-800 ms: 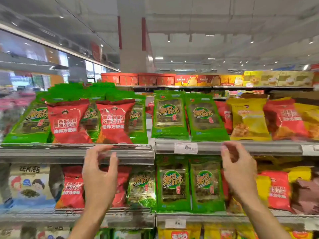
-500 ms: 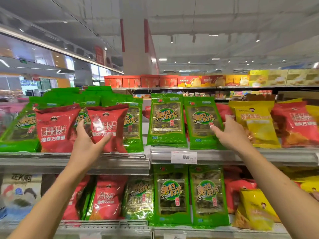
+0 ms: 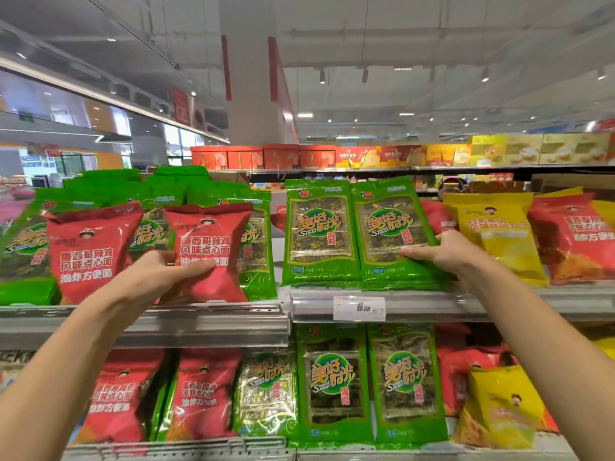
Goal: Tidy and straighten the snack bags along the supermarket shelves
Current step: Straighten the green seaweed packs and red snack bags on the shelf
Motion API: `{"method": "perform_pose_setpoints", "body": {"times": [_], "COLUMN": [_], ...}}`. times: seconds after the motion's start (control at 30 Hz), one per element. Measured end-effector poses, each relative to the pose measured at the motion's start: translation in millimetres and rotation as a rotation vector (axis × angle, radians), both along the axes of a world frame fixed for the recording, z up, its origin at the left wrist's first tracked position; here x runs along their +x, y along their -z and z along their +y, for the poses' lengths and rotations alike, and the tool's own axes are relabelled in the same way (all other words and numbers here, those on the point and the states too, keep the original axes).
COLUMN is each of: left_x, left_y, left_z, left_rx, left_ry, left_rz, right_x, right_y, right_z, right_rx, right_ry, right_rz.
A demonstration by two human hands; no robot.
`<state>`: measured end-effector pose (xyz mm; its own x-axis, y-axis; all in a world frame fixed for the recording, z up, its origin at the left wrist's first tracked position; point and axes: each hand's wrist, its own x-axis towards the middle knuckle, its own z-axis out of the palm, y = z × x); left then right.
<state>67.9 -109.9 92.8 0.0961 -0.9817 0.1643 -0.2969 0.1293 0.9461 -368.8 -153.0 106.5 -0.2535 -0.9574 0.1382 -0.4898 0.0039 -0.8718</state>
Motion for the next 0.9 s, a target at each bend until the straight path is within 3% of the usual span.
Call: {"method": "perform_pose_setpoints", "body": {"times": [0.17, 0.33, 0.5, 0.73, 0.9], "left_x": [-6.8, -46.6, -129.5, -264.0, -317.6], "left_y": [-2.1, -22.7, -42.0, -31.0, -10.1], "left_z": [4.9, 12.2, 9.4, -17.3, -49.3], "left_rx": [-0.113, -0.306, -0.361, -0.194, -0.11], "left_ry": [-0.028, -0.056, 0.017, 0.183, 0.142], "left_rz": [0.074, 0.175, 0.302, 0.339, 0.234], "right_x": [0.8, -4.0, -33.8, -90.4, -118.8], "right_y": [6.6, 5.4, -1.8, 15.3, 34.9], "right_z": [6.2, 25.7, 51.0, 81.4, 99.7], "right_rx": [-0.175, -0.46, -0.584, -0.573, -0.555], "right_ry": [-0.039, 0.063, 0.127, 0.25, 0.221], "right_rz": [-0.16, -0.049, -0.053, -0.1, -0.192]}}
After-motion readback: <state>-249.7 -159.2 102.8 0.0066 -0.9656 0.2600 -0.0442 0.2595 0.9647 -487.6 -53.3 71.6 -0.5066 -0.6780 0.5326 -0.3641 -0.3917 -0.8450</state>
